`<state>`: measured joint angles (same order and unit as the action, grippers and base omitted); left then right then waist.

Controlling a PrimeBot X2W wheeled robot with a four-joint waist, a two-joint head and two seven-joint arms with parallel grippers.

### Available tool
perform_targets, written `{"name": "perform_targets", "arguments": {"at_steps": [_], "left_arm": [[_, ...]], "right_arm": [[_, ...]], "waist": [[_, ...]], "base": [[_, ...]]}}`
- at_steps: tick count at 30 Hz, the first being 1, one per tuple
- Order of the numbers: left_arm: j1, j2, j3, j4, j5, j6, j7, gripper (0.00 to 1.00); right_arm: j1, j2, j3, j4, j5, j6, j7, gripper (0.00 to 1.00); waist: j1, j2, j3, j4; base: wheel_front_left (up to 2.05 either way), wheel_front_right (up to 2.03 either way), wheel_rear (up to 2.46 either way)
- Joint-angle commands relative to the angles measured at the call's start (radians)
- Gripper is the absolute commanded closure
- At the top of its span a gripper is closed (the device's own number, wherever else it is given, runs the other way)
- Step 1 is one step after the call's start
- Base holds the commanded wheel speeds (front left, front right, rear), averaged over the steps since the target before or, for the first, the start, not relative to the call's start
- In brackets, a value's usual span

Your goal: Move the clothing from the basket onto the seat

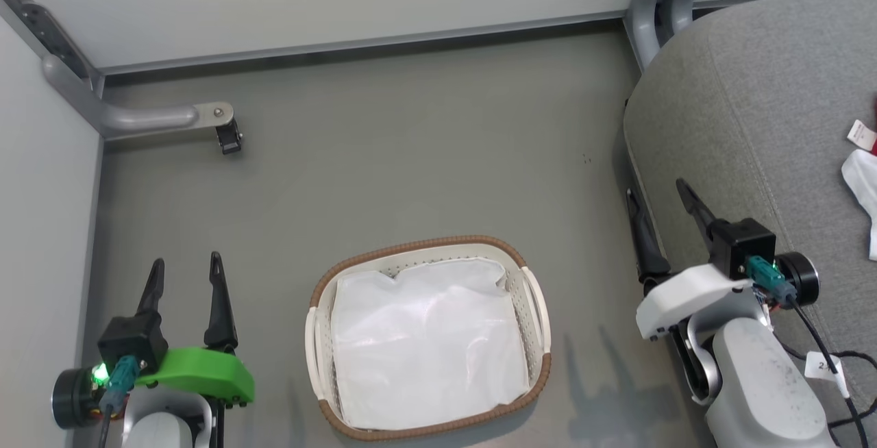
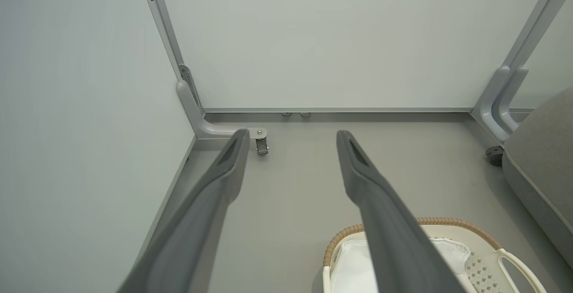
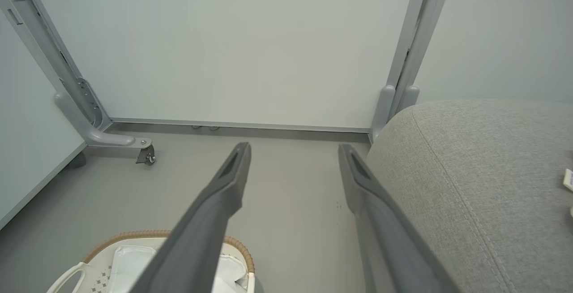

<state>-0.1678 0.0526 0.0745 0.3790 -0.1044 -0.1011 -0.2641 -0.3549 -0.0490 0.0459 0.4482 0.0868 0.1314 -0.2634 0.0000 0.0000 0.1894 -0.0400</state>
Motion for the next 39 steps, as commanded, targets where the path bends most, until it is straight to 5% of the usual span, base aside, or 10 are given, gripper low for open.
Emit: {"name": "perform_targets", "arguments": {"at_steps": [1,20,21,26,39], "left_arm": [[0.027,0.000,0.005,-0.007,0.006,0.007,0.000,0.00],[0.138,-0.001,-0.056,-0.014,-0.109,-0.003,0.000,0.00],[0.121,-0.002,-0.055,-0.014,-0.103,-0.002,0.000,1.00],[0.118,-0.007,-0.052,0.024,-0.120,-0.003,0.007,1.00],[0.107,-0.006,-0.036,-0.003,-0.357,-0.008,0.071,1.00]], "right_arm": [[0.028,-0.004,0.003,-0.006,0.008,-0.001,-0.002,0.00],[0.137,-0.004,0.010,-0.024,0.043,-0.001,-0.002,0.00],[0.121,0.000,0.010,-0.022,0.038,0.000,0.000,1.00],[0.135,0.007,0.006,0.012,0.054,0.000,0.008,1.00],[0.154,0.005,-0.022,-0.027,0.307,0.000,0.071,1.00]], "waist": [[0.0000,0.0000,-0.028,-0.002],[0.0000,0.0000,-0.126,0.010],[0.0000,0.0000,-0.125,0.010],[0.0000,0.0000,-0.127,0.010],[0.0000,0.0000,-0.133,0.014]], "base": [[0.00,0.00,0.00],[0.00,0.00,0.00],[0.00,0.00,0.00],[0.00,0.00,0.00],[0.00,0.00,0.00]]}}
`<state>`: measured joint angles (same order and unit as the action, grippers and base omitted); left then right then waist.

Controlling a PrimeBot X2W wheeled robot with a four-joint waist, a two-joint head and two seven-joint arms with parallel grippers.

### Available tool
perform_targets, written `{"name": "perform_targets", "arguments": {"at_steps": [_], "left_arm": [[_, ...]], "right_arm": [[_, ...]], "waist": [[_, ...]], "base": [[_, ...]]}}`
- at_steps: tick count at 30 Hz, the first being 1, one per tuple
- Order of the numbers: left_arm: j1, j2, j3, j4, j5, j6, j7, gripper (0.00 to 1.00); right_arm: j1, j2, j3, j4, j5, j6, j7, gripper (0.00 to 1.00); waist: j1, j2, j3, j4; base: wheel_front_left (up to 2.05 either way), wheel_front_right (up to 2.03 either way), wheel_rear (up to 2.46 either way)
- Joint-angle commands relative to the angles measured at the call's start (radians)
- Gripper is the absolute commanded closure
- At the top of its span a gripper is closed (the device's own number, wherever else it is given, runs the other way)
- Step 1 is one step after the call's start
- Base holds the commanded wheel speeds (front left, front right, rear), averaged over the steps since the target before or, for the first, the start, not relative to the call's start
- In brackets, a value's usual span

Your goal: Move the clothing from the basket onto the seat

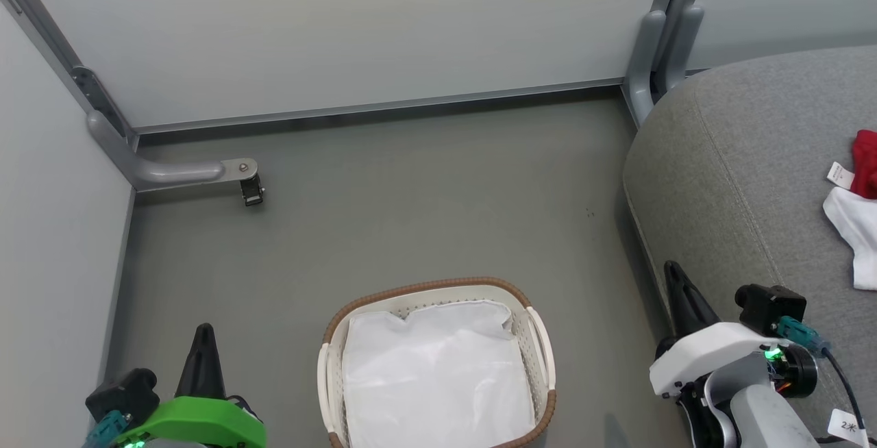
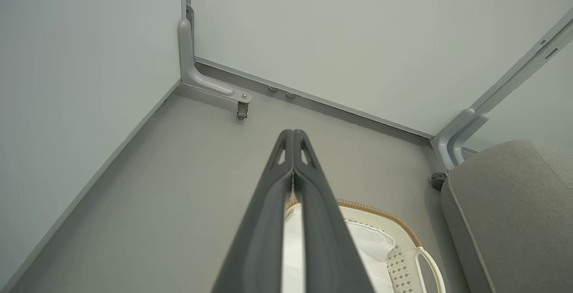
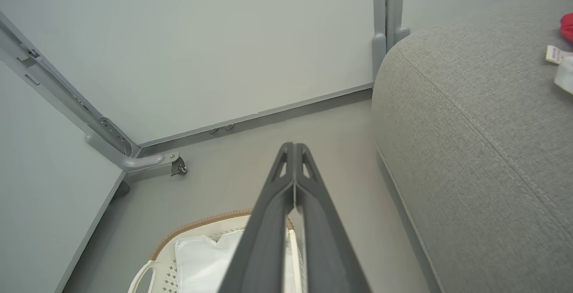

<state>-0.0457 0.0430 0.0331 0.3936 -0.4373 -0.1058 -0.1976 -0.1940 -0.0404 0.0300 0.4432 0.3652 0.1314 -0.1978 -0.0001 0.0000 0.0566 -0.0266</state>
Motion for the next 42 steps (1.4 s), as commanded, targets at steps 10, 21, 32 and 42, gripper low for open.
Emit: {"name": "perform_targets", "arguments": {"at_steps": [10,21,32,42], "left_arm": [[-0.022,0.004,0.015,-0.039,-0.189,-0.007,0.047,1.00],[-0.031,0.005,0.025,-0.058,-0.344,-0.010,0.088,1.00],[-0.039,0.006,0.035,-0.073,-0.485,-0.013,0.127,1.00],[-0.045,0.007,0.044,-0.087,-0.600,-0.016,0.158,1.00]], "right_arm": [[0.008,-0.005,-0.025,-0.050,0.202,0.000,0.048,1.00],[0.021,-0.006,-0.044,-0.074,0.367,0.000,0.089,1.00],[0.031,-0.007,-0.061,-0.096,0.516,0.000,0.127,1.00],[0.041,-0.008,-0.075,-0.114,0.637,-0.001,0.158,1.00]], "waist": [[0.0001,0.0000,-0.005,0.003],[0.0001,0.0000,-0.010,0.005],[0.0001,0.0000,-0.015,0.008],[0.0001,0.0000,-0.020,0.010]], "base": [[0.00,0.00,0.00],[0.00,0.00,0.00],[0.00,0.00,0.00],[0.00,0.00,0.00]]}}
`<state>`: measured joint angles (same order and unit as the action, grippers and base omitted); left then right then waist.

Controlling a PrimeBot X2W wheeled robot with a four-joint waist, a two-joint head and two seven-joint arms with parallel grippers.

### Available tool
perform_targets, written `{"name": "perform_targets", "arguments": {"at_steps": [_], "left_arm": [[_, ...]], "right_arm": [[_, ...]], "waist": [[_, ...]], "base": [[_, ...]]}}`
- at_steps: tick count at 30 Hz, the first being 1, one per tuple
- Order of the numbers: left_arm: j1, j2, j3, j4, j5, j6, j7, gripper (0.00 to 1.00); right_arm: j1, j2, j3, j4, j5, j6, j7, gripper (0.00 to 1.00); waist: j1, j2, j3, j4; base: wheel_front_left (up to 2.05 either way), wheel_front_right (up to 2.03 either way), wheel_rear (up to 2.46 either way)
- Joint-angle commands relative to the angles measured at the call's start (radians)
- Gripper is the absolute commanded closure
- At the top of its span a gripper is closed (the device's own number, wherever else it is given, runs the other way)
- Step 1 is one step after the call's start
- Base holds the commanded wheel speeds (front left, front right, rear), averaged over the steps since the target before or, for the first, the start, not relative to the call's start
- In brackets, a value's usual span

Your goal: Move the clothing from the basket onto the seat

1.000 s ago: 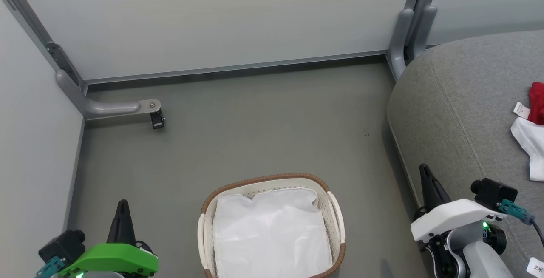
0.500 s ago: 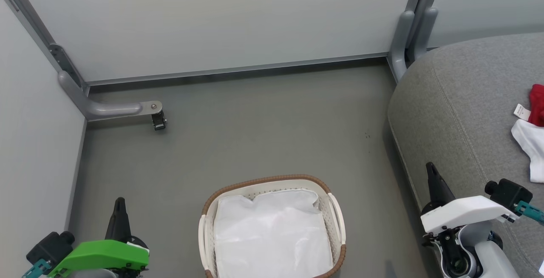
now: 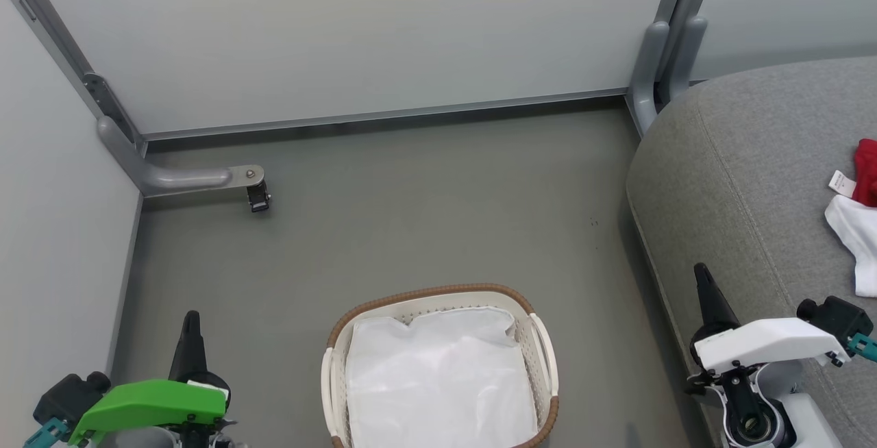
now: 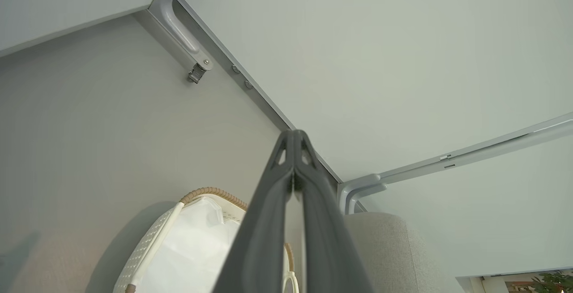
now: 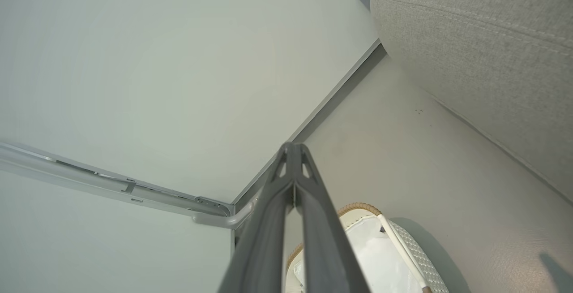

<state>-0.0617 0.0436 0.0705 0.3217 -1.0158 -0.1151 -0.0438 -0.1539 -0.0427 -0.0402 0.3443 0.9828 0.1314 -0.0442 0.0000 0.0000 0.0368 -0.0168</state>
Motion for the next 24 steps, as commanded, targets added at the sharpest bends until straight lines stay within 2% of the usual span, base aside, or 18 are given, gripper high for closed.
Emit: {"name": "perform_targets", "arguments": {"at_steps": [1,24], "left_arm": [[-0.029,0.006,0.007,-0.017,-0.033,-0.006,0.007,1.00],[-0.040,0.008,0.022,-0.042,-0.257,-0.010,0.067,1.00]], "right_arm": [[0.002,-0.006,-0.007,-0.017,0.032,-0.001,0.008,1.00],[0.020,-0.007,-0.034,-0.051,0.269,-0.001,0.069,1.00]], "waist": [[0.0000,0.0000,-0.001,0.000],[0.0000,0.0000,-0.012,0.006]], "base": [[0.00,0.00,0.00],[0.00,0.00,0.00]]}}
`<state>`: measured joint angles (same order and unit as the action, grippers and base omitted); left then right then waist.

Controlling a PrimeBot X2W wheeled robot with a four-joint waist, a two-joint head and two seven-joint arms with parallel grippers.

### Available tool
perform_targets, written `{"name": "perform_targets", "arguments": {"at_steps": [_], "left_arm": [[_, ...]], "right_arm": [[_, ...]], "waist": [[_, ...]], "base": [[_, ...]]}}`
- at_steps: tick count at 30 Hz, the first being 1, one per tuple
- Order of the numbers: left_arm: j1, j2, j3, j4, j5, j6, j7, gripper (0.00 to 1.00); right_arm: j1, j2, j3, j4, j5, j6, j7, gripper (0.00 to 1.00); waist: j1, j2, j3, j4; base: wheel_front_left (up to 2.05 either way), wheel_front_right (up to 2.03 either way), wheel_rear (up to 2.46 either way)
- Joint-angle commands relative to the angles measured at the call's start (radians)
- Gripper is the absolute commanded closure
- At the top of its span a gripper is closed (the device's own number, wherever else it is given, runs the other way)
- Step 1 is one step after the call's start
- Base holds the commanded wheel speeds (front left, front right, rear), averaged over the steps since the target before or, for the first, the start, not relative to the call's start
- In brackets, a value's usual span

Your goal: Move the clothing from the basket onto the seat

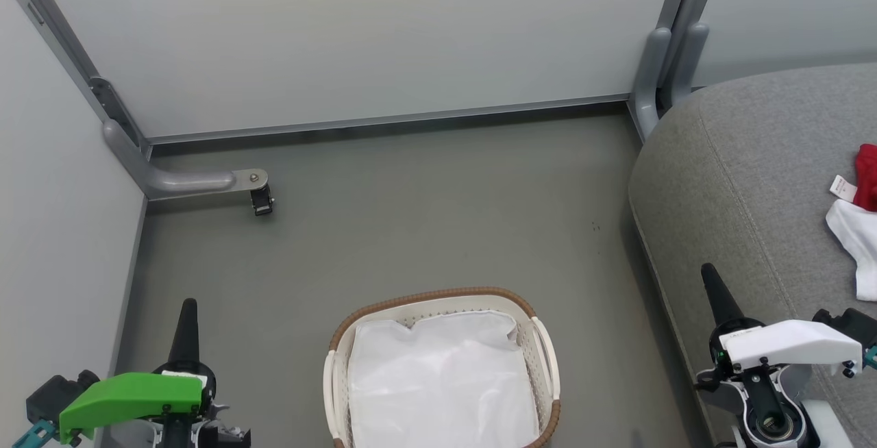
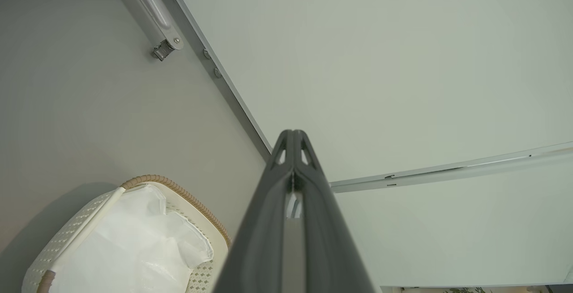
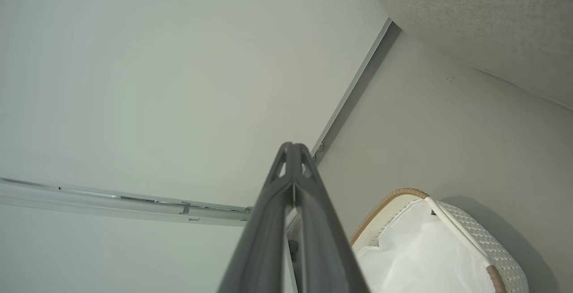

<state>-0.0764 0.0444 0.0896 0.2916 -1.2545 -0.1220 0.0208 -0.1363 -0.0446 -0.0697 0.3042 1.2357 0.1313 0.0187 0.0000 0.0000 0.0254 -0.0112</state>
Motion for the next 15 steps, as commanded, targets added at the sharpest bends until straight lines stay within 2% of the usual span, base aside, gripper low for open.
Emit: {"name": "perform_targets", "arguments": {"at_steps": [1,15], "left_arm": [[-0.026,0.007,0.003,-0.013,-0.028,-0.004,0.006,1.00],[-0.031,0.008,0.012,-0.025,-0.143,-0.007,0.038,1.00]], "right_arm": [[0.003,-0.006,-0.006,-0.013,0.026,-0.001,0.008,1.00],[0.016,-0.007,-0.020,-0.031,0.149,-0.001,0.039,1.00]], "waist": [[0.0000,0.0000,-0.001,0.000],[0.0000,0.0000,-0.007,0.004]], "base": [[0.00,0.00,0.00],[0.00,0.00,0.00]]}}
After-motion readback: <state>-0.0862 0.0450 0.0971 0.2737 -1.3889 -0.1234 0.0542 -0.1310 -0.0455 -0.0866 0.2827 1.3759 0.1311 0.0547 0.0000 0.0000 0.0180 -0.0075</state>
